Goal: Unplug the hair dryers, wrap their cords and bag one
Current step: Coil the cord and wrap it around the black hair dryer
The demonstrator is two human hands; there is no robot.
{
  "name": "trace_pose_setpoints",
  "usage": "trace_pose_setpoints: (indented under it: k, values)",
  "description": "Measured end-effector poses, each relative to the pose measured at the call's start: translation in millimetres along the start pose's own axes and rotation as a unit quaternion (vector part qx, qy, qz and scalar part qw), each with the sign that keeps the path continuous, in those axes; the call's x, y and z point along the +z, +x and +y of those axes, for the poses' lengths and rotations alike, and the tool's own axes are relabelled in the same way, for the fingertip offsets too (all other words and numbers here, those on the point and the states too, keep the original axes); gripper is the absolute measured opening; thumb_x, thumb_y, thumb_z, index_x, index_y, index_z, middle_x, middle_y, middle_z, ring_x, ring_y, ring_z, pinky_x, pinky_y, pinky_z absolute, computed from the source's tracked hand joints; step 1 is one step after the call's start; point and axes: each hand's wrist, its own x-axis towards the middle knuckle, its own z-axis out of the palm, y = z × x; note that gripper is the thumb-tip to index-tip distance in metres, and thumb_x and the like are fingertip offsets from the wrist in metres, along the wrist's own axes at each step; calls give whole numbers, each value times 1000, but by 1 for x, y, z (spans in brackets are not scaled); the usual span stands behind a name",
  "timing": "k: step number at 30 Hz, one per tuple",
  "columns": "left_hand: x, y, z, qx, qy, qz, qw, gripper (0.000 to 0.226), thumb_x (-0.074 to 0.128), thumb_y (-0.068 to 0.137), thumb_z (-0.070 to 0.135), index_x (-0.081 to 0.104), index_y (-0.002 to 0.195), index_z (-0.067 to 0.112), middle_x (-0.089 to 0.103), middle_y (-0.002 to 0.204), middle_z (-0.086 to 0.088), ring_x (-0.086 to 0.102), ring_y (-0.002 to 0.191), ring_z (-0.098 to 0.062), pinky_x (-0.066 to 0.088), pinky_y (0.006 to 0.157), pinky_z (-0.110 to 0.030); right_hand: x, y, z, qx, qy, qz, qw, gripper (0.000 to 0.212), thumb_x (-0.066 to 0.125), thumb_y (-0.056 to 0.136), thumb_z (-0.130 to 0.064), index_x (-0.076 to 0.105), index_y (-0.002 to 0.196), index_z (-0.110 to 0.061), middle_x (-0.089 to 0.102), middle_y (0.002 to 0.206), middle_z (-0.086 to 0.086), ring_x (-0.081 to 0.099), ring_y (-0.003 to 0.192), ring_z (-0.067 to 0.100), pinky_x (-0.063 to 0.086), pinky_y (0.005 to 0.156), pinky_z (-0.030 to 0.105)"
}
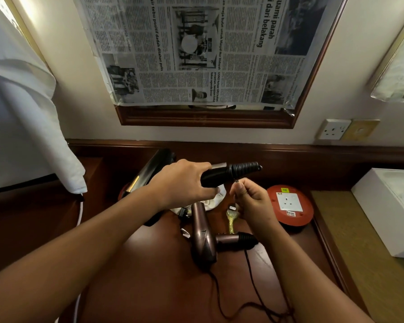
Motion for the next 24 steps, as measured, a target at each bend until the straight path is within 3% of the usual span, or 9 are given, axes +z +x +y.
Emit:
trace_pose_setpoints:
  k: [5, 8, 13, 17, 19, 21, 24]
  values:
    - [-5, 1, 3, 10, 9, 14, 1000, 30, 63, 82, 49, 39, 71, 36, 52, 66, 11, 51, 59, -6, 31, 51, -22, -3, 6, -7, -8, -25, 11, 1000, 29, 44, 95, -30, 55, 81, -6, 39, 56, 0, 34, 47, 9, 28, 44, 24]
    - [-7, 0, 3, 32, 33, 0, 999, 26, 63, 83, 51, 42, 78, 35, 53, 68, 10, 53, 61, -8, 32, 52, -22, -8, 7, -2, 28, -32, -3, 999, 31, 43, 98, -24, 57, 77, -7, 39, 53, -1, 33, 46, 10, 27, 45, 25]
    - [-9, -2, 2, 49, 79, -21, 995, 26, 60, 85, 54, 44, 87, 33, 52, 67, 10, 51, 59, -5, 31, 50, -20, -24, 22, -13, 100, -148, -50, 983, 34, 47, 98, -23, 62, 69, -12, 44, 53, 2, 35, 46, 14, 29, 43, 22]
    - [-9, -2, 1, 57, 131, -36, 989, 26, 58, 86, 55, 42, 89, 34, 48, 66, 11, 48, 58, -5, 31, 50, -20, -38, 38, -39, 33, -268, -127, 954, 17, 53, 91, 2, 68, 85, -6, 62, 76, 12, 56, 69, 17, 46, 61, 18]
    - [-8, -3, 1, 68, 156, -40, 985, 25, 57, 86, 54, 41, 89, 35, 47, 67, 11, 49, 60, -8, 33, 53, -22, -40, 46, -52, 29, -262, -150, 953, 10, 59, 89, -2, 69, 92, -1, 66, 82, 10, 59, 74, 11, 47, 67, 15]
    - [-4, -4, 1, 77, 180, -44, 980, 24, 55, 86, 53, 40, 88, 35, 49, 69, 9, 51, 64, -11, 37, 56, -25, -40, 52, -63, 20, -287, -165, 944, 8, 65, 87, -8, 72, 91, -7, 68, 83, 5, 61, 73, 5, 48, 67, 11]
    - [3, -3, -1, 70, 212, -53, 973, 26, 53, 86, 55, 47, 94, 32, 55, 78, 7, 55, 68, -14, 41, 58, -28, -35, 59, -77, -23, -390, -179, 903, 6, 71, 84, -16, 74, 88, -14, 71, 85, 0, 63, 77, 4, 47, 69, 10]
